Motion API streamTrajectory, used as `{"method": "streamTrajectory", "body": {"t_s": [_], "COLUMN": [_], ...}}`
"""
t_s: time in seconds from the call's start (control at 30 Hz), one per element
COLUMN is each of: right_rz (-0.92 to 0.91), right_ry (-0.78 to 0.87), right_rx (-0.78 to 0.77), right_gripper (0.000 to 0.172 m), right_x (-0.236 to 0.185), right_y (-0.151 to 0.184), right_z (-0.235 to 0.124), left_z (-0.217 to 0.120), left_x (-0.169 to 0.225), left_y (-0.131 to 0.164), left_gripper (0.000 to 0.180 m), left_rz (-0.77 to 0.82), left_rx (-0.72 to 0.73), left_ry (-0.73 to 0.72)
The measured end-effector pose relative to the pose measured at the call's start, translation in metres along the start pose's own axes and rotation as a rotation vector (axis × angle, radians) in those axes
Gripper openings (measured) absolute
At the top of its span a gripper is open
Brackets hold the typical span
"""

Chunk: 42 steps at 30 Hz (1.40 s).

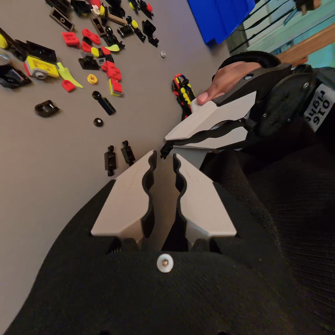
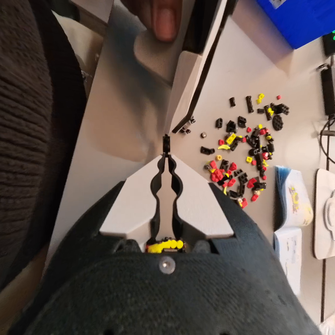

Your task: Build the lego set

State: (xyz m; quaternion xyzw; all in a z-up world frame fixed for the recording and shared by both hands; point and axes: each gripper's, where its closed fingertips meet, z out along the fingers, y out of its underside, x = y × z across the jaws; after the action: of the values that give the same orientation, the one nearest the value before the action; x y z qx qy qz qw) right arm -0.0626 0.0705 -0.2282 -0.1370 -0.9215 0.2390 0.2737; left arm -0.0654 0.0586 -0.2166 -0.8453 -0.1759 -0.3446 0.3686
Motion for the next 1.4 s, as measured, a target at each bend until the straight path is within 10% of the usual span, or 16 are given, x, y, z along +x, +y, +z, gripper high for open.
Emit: {"method": "streamTrajectory", "body": {"t_s": [0.6, 1.2, 1.4], "right_rz": [0.256, 0.757, 0.91], "right_ry": [-0.144, 0.37, 0.296], "right_rx": [-0.048, 0.375, 0.449], "right_gripper": [0.016, 0.022, 0.035], "right_x": [0.007, 0.075, 0.078], "right_y": [0.009, 0.047, 0.064], "right_z": [0.009, -0.111, -0.111], "left_z": [0.001, -0.002, -0.005], "left_x": [-0.018, -0.005, -0.004], "left_y": [0.006, -0.018, -0.025], "left_gripper": [0.016, 0.016, 0.016], "left_rz": [0.199, 0.3, 0.308], "left_rx": [-0.054, 0.081, 0.125], "left_ry": [-0.198, -0.172, -0.166]}}
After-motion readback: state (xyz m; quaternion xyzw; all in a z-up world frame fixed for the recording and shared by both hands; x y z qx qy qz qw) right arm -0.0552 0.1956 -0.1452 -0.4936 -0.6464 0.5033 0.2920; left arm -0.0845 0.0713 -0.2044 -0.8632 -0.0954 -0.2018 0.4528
